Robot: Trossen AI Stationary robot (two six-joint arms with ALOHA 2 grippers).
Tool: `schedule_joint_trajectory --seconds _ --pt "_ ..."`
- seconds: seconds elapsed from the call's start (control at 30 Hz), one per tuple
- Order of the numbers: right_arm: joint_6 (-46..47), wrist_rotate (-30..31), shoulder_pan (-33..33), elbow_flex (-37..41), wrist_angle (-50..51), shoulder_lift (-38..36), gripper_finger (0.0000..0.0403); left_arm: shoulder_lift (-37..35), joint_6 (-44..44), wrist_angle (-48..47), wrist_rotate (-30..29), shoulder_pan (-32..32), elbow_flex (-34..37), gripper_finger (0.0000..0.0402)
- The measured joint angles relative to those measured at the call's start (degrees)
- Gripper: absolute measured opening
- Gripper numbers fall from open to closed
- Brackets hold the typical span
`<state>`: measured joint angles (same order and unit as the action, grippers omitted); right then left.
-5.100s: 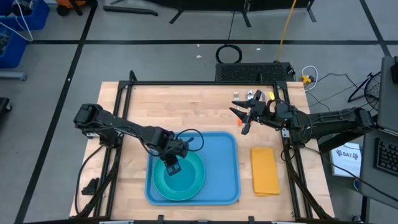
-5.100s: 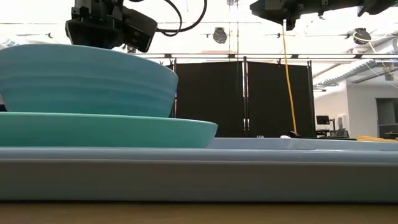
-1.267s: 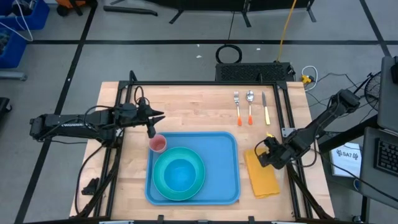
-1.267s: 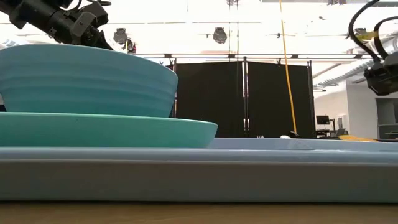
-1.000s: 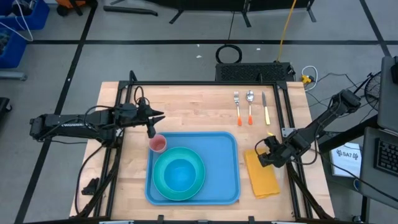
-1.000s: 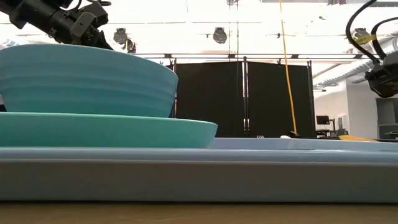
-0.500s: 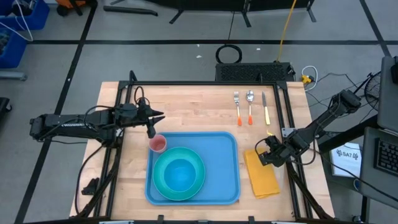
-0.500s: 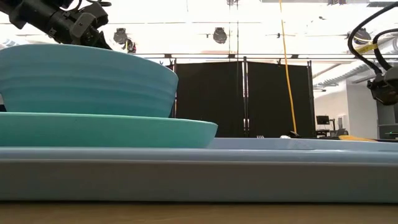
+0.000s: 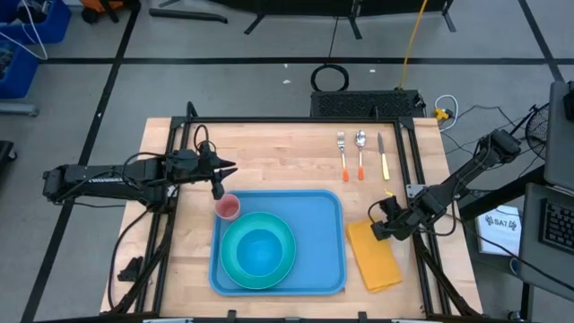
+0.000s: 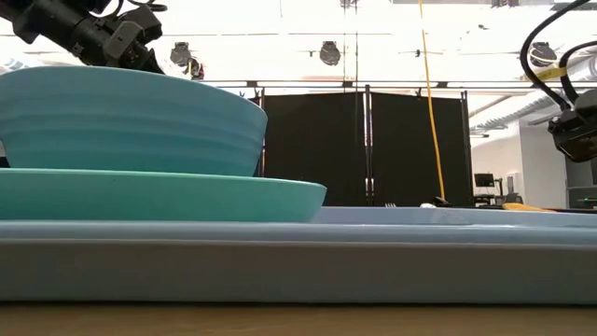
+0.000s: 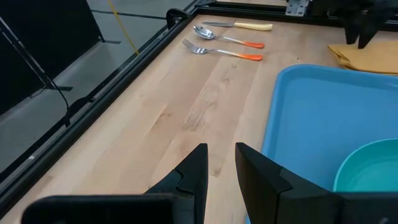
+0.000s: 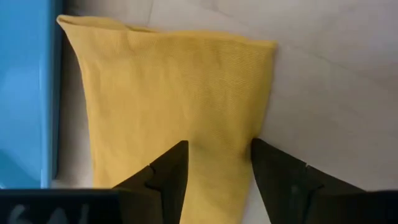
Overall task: Set up tray
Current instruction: Put the yellow napkin to the right of the blue plate on the blue serving tray
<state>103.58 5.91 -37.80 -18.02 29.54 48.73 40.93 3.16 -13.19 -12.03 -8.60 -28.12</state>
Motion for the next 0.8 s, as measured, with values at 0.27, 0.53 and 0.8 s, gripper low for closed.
schedule_joint_trajectory --seconds 0.27,0.53,0.8 --pt "-4.3 -0.1 0.0 0.2 0.3 0.1 0.0019 0.0 0.1 0.0 0.0 0.0 0.0 0.0088" --pt "-7.5 4.7 -0.1 1.9 -3.5 0.0 0.0002 0.0 -0.1 0.0 -0.1 0.0 0.0 0.0088" --pt "-17.1 17.4 0.0 2.0 -14.3 -2.4 0.0001 0.0 0.0 0.1 -0.7 0.0 0.0 0.0088"
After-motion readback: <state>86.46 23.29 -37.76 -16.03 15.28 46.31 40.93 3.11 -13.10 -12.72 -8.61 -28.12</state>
